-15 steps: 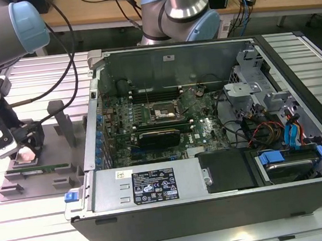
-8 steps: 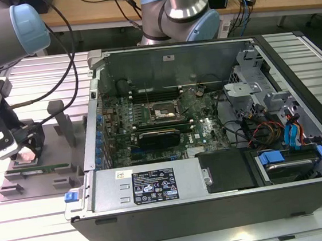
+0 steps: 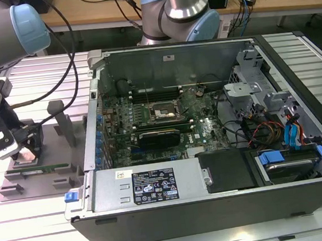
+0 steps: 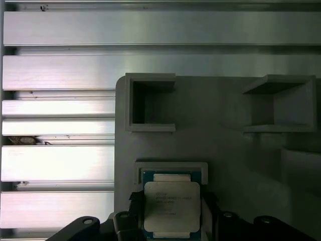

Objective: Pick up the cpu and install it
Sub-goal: 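Pick up the cpu and move it towards the insertion slot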

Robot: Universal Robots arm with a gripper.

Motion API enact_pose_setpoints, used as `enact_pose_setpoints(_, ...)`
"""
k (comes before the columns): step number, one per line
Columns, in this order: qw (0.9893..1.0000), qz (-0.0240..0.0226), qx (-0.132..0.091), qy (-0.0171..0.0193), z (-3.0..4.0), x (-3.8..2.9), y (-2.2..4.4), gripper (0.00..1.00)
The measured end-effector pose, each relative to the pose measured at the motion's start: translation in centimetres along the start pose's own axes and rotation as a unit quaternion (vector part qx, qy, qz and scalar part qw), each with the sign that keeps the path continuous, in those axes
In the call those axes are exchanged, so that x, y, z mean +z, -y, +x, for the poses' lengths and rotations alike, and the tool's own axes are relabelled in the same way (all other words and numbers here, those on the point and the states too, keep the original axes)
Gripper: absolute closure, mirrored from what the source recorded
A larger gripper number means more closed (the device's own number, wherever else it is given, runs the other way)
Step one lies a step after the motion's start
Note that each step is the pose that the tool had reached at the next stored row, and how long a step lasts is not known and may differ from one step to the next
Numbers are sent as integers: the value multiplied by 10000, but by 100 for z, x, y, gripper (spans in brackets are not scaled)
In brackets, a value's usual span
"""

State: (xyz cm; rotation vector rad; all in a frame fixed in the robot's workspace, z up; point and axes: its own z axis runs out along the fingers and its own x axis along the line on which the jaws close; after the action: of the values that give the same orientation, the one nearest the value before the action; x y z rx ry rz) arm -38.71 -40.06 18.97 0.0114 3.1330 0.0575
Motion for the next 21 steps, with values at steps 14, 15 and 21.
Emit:
enact_pose_setpoints(14, 10000, 0, 0, 1, -2, -141, -7, 45)
enact_pose_setpoints(15, 10000, 1, 0, -1, -1, -148, -7, 45)
enact_pose_setpoints(21, 10000, 0, 0, 1, -3, -404, -17, 45)
